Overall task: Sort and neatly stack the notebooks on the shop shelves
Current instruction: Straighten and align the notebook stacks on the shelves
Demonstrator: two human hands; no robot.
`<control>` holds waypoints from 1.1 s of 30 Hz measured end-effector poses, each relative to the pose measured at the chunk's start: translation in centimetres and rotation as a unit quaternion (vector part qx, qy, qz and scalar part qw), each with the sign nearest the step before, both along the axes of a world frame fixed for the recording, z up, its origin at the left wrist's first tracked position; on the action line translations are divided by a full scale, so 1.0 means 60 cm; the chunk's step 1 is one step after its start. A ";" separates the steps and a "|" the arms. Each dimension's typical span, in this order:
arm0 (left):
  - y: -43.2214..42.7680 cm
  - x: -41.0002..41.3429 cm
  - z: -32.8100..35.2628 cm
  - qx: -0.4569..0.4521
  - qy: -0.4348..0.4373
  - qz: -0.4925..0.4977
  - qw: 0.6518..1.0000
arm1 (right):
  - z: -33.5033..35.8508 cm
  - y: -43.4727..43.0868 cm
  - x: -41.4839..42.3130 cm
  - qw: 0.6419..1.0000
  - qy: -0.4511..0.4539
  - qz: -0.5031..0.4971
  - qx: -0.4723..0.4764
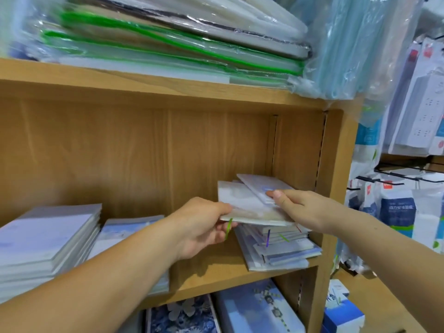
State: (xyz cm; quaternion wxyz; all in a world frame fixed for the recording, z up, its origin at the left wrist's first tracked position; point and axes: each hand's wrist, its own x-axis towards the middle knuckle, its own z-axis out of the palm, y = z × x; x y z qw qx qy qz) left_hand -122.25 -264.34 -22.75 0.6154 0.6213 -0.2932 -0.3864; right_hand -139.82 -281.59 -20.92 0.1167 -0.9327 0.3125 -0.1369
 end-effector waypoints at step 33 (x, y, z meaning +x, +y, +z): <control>0.524 0.340 -0.048 0.062 -0.390 0.298 0.869 | -0.063 0.468 0.450 0.958 -0.221 0.151 0.105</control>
